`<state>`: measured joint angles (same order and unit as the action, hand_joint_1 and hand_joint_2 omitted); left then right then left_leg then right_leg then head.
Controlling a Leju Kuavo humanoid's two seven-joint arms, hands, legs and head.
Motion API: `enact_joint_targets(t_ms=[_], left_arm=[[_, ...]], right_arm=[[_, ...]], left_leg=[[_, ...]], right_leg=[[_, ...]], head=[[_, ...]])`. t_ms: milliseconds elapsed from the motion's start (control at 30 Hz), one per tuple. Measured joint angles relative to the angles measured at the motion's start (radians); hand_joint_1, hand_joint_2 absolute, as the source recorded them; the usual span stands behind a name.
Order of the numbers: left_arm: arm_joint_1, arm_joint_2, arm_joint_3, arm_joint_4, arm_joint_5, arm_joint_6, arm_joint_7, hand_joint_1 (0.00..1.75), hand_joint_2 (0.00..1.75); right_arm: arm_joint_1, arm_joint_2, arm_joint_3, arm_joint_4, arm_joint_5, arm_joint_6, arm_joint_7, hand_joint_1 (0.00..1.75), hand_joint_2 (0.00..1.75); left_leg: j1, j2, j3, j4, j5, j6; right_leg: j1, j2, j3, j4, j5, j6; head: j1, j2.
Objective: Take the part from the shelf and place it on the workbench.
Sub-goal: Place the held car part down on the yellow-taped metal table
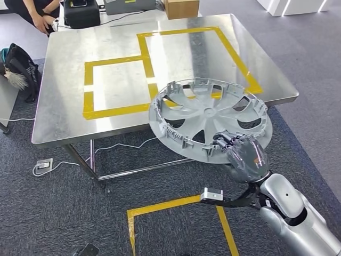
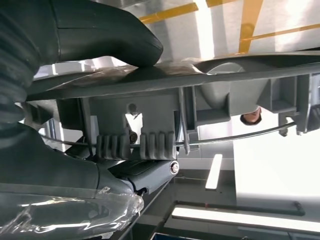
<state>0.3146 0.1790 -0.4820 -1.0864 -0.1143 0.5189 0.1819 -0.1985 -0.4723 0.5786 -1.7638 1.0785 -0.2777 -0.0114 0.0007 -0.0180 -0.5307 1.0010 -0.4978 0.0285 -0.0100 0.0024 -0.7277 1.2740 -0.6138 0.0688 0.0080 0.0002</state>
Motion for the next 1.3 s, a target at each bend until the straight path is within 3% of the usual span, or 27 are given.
enact_joint_targets(t_ms=[33,100,133,167,233,267,333,367,433,467,500,533,600,633,667,700,733,800,867,933,967,1000,1067,1133,1167,1200,1300], left_arm=[[0.001,-0.001,0.002,0.0,-0.002,-0.001,0.0,0.0,1.75],[0.001,-0.003,0.005,0.0,-0.003,-0.004,-0.001,0.0,1.75],[0.001,-0.003,0.007,0.0,-0.003,-0.004,-0.002,0.0,1.75],[0.001,-0.003,0.009,0.0,-0.003,-0.005,-0.002,0.0,1.75],[-0.002,-0.004,0.013,0.0,-0.004,-0.006,-0.003,0.0,1.75],[-0.006,-0.005,0.014,0.0,-0.004,-0.006,-0.003,0.0,1.75],[-0.012,-0.008,0.017,0.0,-0.005,-0.007,-0.004,0.0,1.75],[-0.011,-0.009,0.018,0.0,-0.005,-0.007,-0.004,0.0,1.75],[-0.006,-0.009,0.02,0.0,-0.005,-0.006,-0.004,0.0,1.75],[-0.004,-0.01,0.022,0.0,-0.005,-0.005,-0.005,0.0,1.75],[-0.002,-0.011,0.024,0.0,-0.004,-0.004,-0.007,0.0,1.75],[-0.001,-0.012,0.029,0.0,-0.003,-0.001,-0.01,0.0,1.75],[0.004,-0.015,0.039,0.0,-0.002,0.006,-0.017,0.0,1.75],[0.009,-0.016,0.043,0.0,-0.003,0.009,-0.019,0.0,1.75],[0.013,-0.018,0.047,0.001,-0.004,0.011,-0.021,0.0,1.75],[0.015,-0.02,0.051,0.001,-0.006,0.013,-0.022,0.0,1.75],[0.015,-0.023,0.055,0.001,-0.008,0.012,-0.023,0.0,1.75],[0.008,-0.03,0.064,0.0,-0.013,0.012,-0.024,0.0,1.75],[0.005,-0.034,0.071,-0.001,-0.015,0.012,-0.025,0.0,1.75],[0.007,-0.037,0.076,-0.001,-0.02,0.012,-0.027,0.0,1.75],[0.008,-0.04,0.079,-0.001,-0.024,0.012,-0.029,0.0,1.75],[0.009,-0.043,0.082,-0.001,-0.028,0.013,-0.033,0.0,1.75],[0.011,-0.051,0.093,-0.001,-0.033,0.019,-0.045,0.0,1.75],[0.014,-0.057,0.108,-0.002,-0.034,0.025,-0.056,0.0,1.75],[0.015,-0.058,0.115,-0.002,-0.035,0.028,-0.06,0.0,1.75],[0.017,-0.059,0.121,-0.003,-0.035,0.03,-0.063,0.0,1.75],[0.023,-0.069,0.14,-0.008,-0.035,0.033,-0.089,0.0,1.75]], right_arm=[[0.002,0.0,0.0,0.0,0.0,0.0,-0.001,1.75,1.75],[0.007,0.0,0.002,0.003,0.0,0.0,-0.002,1.75,1.75],[0.008,0.0,0.003,0.004,0.0,0.0,-0.003,1.75,1.75],[0.008,0.0,0.003,0.004,0.0,0.0,-0.003,1.75,1.75],[0.005,0.0,0.003,0.001,0.0,-0.001,-0.003,1.75,1.75],[0.004,0.0,0.002,0.0,0.0,-0.001,-0.002,1.75,1.75],[0.005,0.0,0.001,-0.001,0.0,-0.001,-0.002,1.75,1.75],[0.005,0.0,0.001,-0.001,0.0,-0.001,-0.002,1.75,1.75],[0.006,0.0,0.0,0.0,0.0,-0.001,-0.002,1.75,1.75],[0.006,0.0,0.001,0.0,0.0,-0.001,-0.002,1.75,1.75],[0.006,0.0,0.001,0.0,0.0,0.0,-0.001,1.75,1.75],[0.007,0.0,0.001,0.001,-0.001,0.0,-0.002,1.75,1.75],[0.008,0.0,0.004,0.003,-0.001,0.0,-0.002,1.75,1.75],[0.009,0.0,0.005,0.004,-0.002,0.0,-0.003,1.75,1.75],[0.009,0.0,0.006,0.005,-0.002,0.001,-0.003,1.75,1.75],[0.009,0.0,0.007,0.005,-0.003,0.001,-0.003,1.75,1.75],[0.007,0.0,0.007,0.005,-0.004,0.001,-0.003,1.75,1.75],[0.002,0.0,0.006,0.004,-0.006,0.001,-0.003,1.75,1.75],[-0.003,0.0,0.006,0.004,-0.006,0.001,-0.004,1.75,1.75],[-0.005,0.0,0.007,0.004,-0.006,0.002,-0.004,1.75,1.75],[-0.005,0.0,0.008,0.005,-0.006,0.002,-0.004,1.75,1.75],[-0.005,0.0,0.008,0.005,-0.006,0.003,-0.004,1.75,1.75],[-0.005,0.0,0.008,0.005,-0.006,0.003,-0.004,1.75,1.75],[-0.005,0.0,0.009,0.005,-0.007,0.003,-0.003,1.75,1.75],[-0.005,0.0,0.009,0.005,-0.007,0.003,-0.003,1.75,1.75],[-0.005,0.0,0.01,0.005,-0.007,0.003,-0.003,1.75,1.75],[-0.002,0.0,0.009,0.004,-0.007,0.003,-0.002,1.75,1.75]], left_leg=[[0.0,-0.001,0.022,0.0,-0.016,-0.001],[-0.002,-0.002,0.059,0.001,-0.05,-0.007],[-0.003,-0.003,0.073,-0.001,-0.067,-0.012],[-0.004,-0.003,0.086,-0.002,-0.076,-0.018],[-0.004,-0.001,0.092,0.016,-0.069,-0.031],[-0.004,0.0,0.073,0.059,-0.044,-0.038],[-0.003,0.004,-0.015,0.188,-0.006,-0.051],[-0.002,0.005,-0.067,0.248,-0.016,-0.056],[0.0,0.005,-0.149,0.298,-0.108,-0.058],[-0.001,0.005,-0.175,0.289,-0.158,-0.056],[-0.001,0.006,-0.191,0.262,-0.186,-0.053],[-0.002,0.006,-0.201,0.219,-0.171,-0.05],[-0.005,0.007,-0.209,0.095,-0.014,-0.039],[-0.006,0.007,-0.208,0.047,0.08,-0.035],[-0.007,0.006,-0.207,0.019,0.149,-0.033],[-0.007,0.005,-0.206,0.011,0.174,-0.032],[-0.005,0.003,-0.199,0.017,0.183,-0.03],[-0.001,0.002,-0.192,0.019,0.171,-0.021],[0.001,0.0,-0.182,0.018,0.157,-0.011],[0.001,0.0,-0.173,0.018,0.145,-0.007],[0.001,0.0,-0.167,0.018,0.139,-0.007],[0.001,-0.001,-0.16,0.019,0.133,-0.008],[0.003,-0.005,-0.144,0.02,0.123,-0.015],[0.001,-0.01,-0.137,0.024,0.117,-0.025],[-0.003,-0.012,-0.137,0.025,0.116,-0.024],[-0.006,-0.013,-0.137,0.025,0.118,-0.016],[-0.01,-0.013,-0.134,0.017,0.125,0.02]], right_leg=[[0.0,0.0,0.001,-0.049,0.034,-0.002],[0.001,-0.005,0.009,-0.164,0.157,-0.007],[0.003,-0.006,0.016,-0.197,0.202,-0.011],[0.005,-0.007,0.023,-0.216,0.226,-0.017],[0.005,-0.003,0.05,-0.22,0.21,-0.03],[0.003,-0.002,0.063,-0.224,0.202,-0.036],[-0.002,-0.002,0.094,-0.235,0.182,-0.044],[-0.003,-0.002,0.112,-0.241,0.171,-0.047],[-0.005,0.0,0.156,-0.255,0.15,-0.049],[-0.006,0.001,0.181,-0.262,0.139,-0.048],[-0.007,0.003,0.206,-0.27,0.126,-0.048],[-0.008,0.005,0.23,-0.276,0.111,-0.045],[-0.008,0.011,0.266,-0.28,0.078,-0.035],[-0.005,0.014,0.277,-0.277,0.06,-0.028],[-0.003,0.017,0.286,-0.275,0.041,-0.023],[-0.001,0.02,0.297,-0.274,0.025,-0.019],[-0.001,0.02,0.305,-0.279,0.011,-0.015],[-0.002,0.014,0.306,-0.257,-0.013,-0.006],[-0.002,0.008,0.245,-0.149,-0.06,0.0],[-0.001,0.007,0.15,-0.014,-0.099,0.003],[-0.001,0.007,0.116,0.018,-0.091,0.004],[-0.002,0.006,0.1,0.011,-0.061,0.004],[-0.006,0.006,0.114,-0.098,0.042,0.007],[-0.008,0.008,0.142,-0.202,0.106,0.007],[-0.01,0.009,0.15,-0.224,0.116,0.005],[-0.01,0.011,0.154,-0.229,0.117,0.001],[-0.011,0.014,0.157,-0.233,0.122,-0.004]], head=[[0.0,0.0],[0.001,0.0],[0.0,0.0],[-0.001,0.0],[-0.002,0.0],[-0.003,0.0],[-0.007,0.0],[-0.008,0.0],[-0.009,0.0],[-0.009,0.0],[-0.009,0.0],[-0.009,0.0],[-0.011,0.0],[-0.012,0.0],[-0.013,0.0],[-0.013,0.0],[-0.011,0.0],[-0.006,0.0],[0.0,0.0],[0.003,0.0],[0.003,0.0],[0.003,0.0],[0.004,0.0],[0.002,0.0],[0.002,0.0],[0.001,0.0],[0.0,0.0]])
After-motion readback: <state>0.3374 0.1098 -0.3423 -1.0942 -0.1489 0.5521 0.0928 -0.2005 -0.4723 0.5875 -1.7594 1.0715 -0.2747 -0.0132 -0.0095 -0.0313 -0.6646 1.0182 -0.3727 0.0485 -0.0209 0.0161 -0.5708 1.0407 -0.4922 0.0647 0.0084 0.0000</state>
